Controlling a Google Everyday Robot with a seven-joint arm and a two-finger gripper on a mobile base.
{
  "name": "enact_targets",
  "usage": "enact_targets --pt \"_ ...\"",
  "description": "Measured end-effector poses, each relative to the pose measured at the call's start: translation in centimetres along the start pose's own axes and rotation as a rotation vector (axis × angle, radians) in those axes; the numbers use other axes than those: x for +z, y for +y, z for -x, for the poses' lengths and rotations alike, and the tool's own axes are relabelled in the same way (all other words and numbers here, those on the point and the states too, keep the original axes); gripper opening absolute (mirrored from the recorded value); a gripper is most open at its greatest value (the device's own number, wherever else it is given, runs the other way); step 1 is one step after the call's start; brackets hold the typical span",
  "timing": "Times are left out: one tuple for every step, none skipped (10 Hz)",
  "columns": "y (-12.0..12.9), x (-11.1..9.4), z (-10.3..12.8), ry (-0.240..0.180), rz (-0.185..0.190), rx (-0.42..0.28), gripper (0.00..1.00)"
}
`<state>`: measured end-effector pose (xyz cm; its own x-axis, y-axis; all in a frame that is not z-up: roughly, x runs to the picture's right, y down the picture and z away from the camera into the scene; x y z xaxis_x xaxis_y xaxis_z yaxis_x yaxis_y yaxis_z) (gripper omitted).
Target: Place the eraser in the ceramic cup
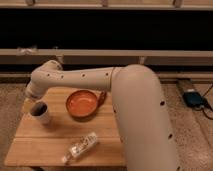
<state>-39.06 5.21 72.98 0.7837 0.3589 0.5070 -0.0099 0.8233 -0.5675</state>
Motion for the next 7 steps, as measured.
enact_targets --pt "0.0 -0.6 0.2 0.029 -0.014 -0.022 0.8" --pt "-0.3 -1.1 0.1 0.051 -0.025 -0.033 0.8" --pt "-0.5 -1.6 -0.2 0.069 -0.03 -0.038 0.8" --pt "-0.7 -1.8 -0.2 0.083 -0.032 -0.043 0.8" --pt "-0.6 -1.8 -0.1 0.082 -0.031 -0.046 0.8" --pt "-0.5 -1.8 -0.1 0.082 -0.031 -0.046 0.8" --pt "-0.6 -1.8 -0.1 0.082 -0.031 -0.046 0.8"
